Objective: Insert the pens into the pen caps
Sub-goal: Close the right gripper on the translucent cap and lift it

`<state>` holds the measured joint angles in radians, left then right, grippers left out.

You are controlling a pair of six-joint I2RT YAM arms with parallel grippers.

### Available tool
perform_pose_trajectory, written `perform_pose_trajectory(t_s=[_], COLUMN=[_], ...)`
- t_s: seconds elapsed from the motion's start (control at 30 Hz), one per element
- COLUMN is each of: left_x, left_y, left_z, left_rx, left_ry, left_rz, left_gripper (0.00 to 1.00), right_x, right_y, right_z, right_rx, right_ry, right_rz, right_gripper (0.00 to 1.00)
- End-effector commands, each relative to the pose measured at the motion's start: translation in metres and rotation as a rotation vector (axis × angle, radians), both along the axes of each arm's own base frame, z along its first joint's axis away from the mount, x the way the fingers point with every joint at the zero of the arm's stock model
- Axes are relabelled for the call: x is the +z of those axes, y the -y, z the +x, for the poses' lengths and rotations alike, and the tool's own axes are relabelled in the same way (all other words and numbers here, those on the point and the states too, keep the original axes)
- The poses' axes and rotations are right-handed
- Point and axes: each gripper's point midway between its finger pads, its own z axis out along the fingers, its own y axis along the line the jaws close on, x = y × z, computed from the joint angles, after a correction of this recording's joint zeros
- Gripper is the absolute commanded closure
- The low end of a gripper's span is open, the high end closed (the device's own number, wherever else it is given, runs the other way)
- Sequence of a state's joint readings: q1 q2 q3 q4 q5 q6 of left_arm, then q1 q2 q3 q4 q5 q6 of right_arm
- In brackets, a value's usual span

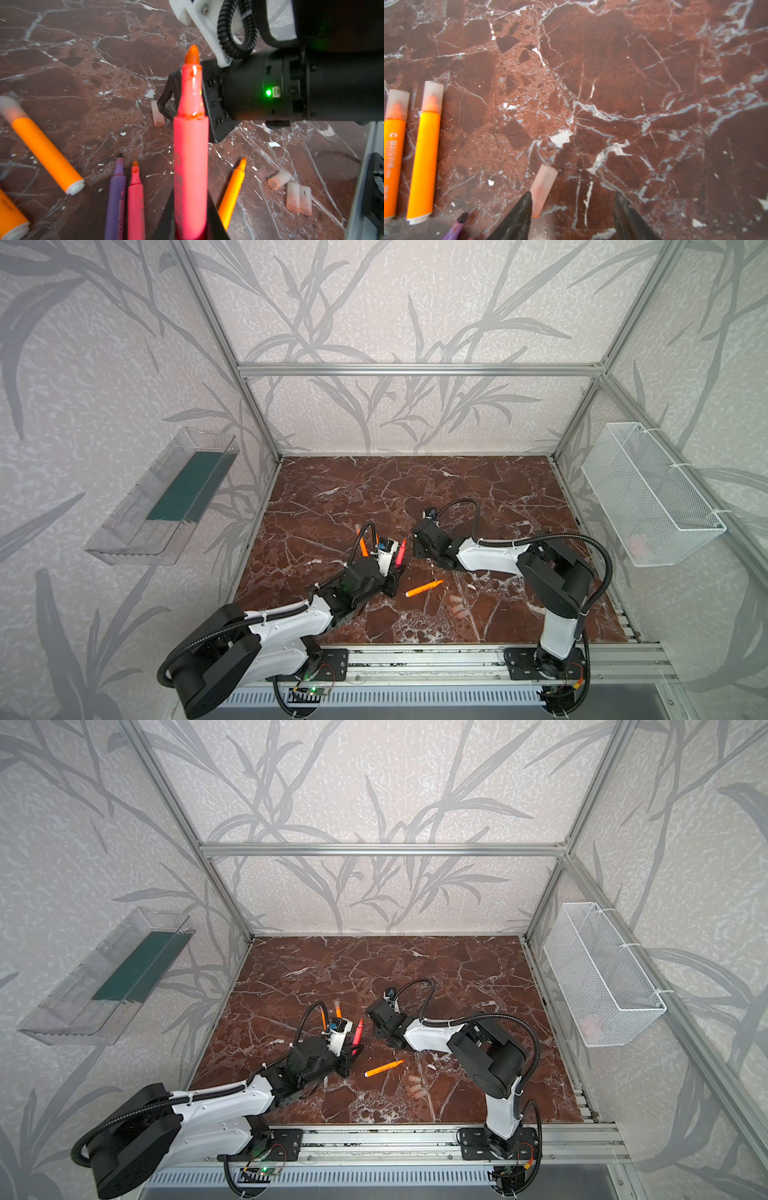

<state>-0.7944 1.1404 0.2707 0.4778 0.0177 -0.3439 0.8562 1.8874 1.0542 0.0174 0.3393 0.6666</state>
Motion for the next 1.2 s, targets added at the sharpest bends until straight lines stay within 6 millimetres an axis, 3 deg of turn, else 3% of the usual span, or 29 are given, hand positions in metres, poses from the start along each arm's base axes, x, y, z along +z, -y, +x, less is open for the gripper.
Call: perform_pose_trajectory(t_s=[0.0,0.23,0.47,0.73,1.17], left_x=[0.005,0.014,0.007,0.009,0.009], left_y=[-0.031,-0.068,-0.087,-0.091,-0.089], left_z=[0.014,0.016,0.021,0.020,0.020], left_rx=[0.174,0.322,0.410,0.410,0.398], left_ry=[0.047,0.069,0.032,0.026,0.021], left_rz=[0.027,0.059,0.048,0.015,-0.001], left_gripper=[1.00,1.00,1.00,1.00,1.00], right_x=[-0.007,-0.024,-0.025,-0.022,-0.025], right_y=[-0.011,-0.020,-0.008,-0.003,-0.007], right_z=[0.001,0.005,0.000,-0.002,0.001], right_rx=[0.034,0.038,0.019,0.012,0.011], right_ry=[-0.022,-0.059,-0.054,-0.041,-0.049], right_rz=[-0.028,-0.064,-0.087,-0.097,-0.101], right_gripper=[0.39,0.42,0.65,0.76,0.79])
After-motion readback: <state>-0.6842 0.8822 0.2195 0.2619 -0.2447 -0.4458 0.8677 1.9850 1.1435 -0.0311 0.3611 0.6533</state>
